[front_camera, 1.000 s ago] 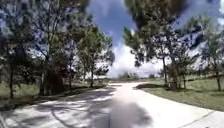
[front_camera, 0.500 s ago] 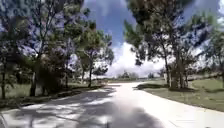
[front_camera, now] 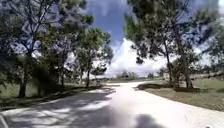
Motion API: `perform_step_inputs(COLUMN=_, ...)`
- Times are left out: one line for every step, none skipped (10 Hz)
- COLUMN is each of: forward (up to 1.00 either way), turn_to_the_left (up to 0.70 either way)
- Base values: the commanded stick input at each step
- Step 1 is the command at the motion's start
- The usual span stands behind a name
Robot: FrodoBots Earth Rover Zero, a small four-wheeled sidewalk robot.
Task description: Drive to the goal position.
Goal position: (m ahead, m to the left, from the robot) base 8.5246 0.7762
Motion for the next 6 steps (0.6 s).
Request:
perform_step_inputs(forward=0.85, turn_to_the_left=0.00)
perform_step_inputs(forward=0.85, turn_to_the_left=0.00)
perform_step_inputs(forward=0.85, turn_to_the_left=0.00)
perform_step_inputs(forward=0.85, turn_to_the_left=0.00)
perform_step_inputs(forward=0.85, turn_to_the_left=0.00)
perform_step_inputs(forward=0.85, turn_to_the_left=0.00)
